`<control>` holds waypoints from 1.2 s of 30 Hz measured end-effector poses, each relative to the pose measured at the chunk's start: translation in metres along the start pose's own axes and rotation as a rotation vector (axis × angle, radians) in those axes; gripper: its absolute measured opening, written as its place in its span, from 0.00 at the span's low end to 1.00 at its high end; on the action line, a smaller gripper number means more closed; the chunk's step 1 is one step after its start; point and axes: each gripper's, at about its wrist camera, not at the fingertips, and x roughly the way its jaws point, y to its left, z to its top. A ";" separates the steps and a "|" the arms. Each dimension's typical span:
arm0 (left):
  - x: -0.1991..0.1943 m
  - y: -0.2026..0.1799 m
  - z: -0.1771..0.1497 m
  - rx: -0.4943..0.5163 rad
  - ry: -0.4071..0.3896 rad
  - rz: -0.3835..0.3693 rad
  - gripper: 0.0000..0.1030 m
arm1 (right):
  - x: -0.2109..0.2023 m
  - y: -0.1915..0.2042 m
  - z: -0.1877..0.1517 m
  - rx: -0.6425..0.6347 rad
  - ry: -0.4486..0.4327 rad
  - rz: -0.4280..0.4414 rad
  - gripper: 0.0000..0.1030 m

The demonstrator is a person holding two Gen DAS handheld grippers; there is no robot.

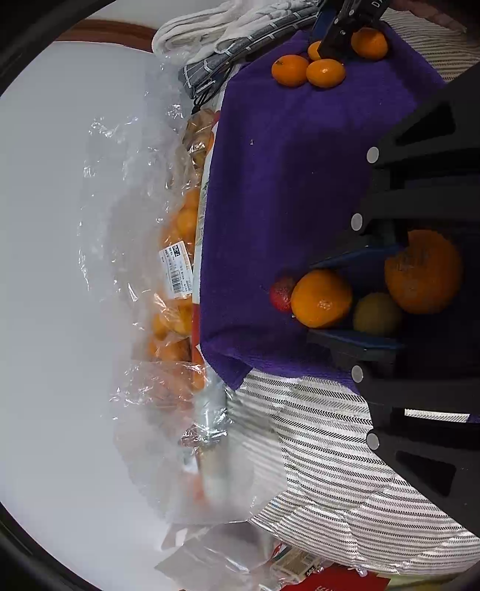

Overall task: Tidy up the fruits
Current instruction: 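Open the right tool onto the towel while the left tool releases its orange there, then withdraw both open tools from the towel back toward the fruit row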

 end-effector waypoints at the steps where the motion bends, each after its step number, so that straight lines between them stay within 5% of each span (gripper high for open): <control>1: -0.002 0.000 0.000 0.002 -0.009 0.000 0.31 | -0.002 -0.001 0.001 0.007 -0.003 0.011 0.45; 5: -0.013 0.000 0.000 -0.004 -0.068 -0.025 0.44 | -0.012 0.001 0.000 0.000 -0.036 0.015 0.47; 20: -0.064 -0.001 -0.001 -0.018 -0.216 -0.019 0.45 | -0.045 0.010 0.000 0.003 -0.153 -0.002 0.47; 28: -0.111 0.016 -0.045 -0.007 -0.184 -0.047 0.45 | -0.096 0.038 -0.023 -0.044 -0.182 -0.016 0.49; 36: -0.108 0.028 -0.083 -0.039 -0.153 -0.081 0.45 | -0.106 0.055 -0.055 -0.082 -0.148 0.010 0.51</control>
